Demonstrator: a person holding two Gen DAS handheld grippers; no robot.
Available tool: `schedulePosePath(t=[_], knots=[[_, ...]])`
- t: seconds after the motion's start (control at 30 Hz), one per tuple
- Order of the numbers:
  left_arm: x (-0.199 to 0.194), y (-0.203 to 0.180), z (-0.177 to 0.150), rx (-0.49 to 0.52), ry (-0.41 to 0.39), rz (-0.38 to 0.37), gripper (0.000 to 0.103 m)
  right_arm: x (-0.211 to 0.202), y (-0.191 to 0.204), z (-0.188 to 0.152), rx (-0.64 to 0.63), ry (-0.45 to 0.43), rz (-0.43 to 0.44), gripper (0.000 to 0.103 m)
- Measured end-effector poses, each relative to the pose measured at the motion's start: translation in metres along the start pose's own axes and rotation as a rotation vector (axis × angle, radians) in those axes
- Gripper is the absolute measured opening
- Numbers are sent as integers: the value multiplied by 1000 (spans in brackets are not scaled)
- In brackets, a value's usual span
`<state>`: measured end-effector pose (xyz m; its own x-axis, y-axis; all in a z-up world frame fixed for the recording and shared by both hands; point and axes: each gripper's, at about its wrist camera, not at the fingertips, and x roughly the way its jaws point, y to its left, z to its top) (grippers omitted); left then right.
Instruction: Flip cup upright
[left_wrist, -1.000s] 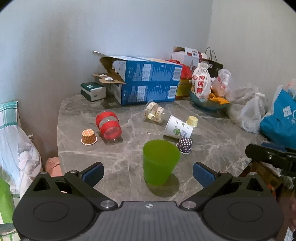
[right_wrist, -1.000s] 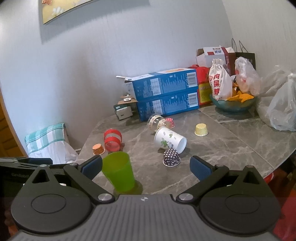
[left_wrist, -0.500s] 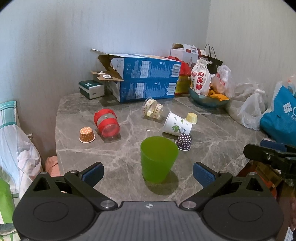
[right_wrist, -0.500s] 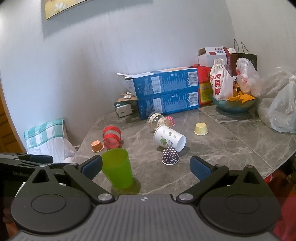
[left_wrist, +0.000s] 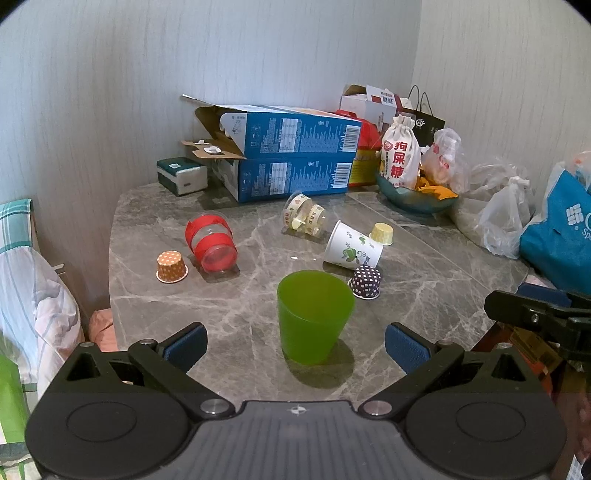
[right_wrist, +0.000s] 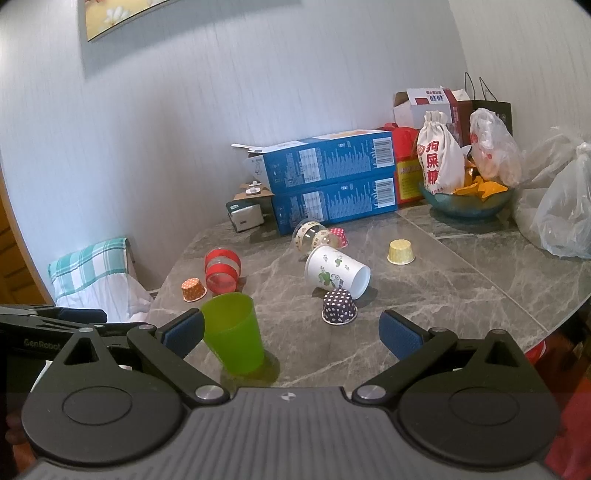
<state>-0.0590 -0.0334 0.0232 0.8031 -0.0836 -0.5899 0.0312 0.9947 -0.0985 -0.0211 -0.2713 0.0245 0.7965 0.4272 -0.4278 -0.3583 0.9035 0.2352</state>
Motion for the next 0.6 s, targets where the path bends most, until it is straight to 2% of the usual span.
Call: schedulePosePath(t=[0.6], knots=[[5,-3,1,-5,8,7,103,3,-1,-2,6,11,6,102]])
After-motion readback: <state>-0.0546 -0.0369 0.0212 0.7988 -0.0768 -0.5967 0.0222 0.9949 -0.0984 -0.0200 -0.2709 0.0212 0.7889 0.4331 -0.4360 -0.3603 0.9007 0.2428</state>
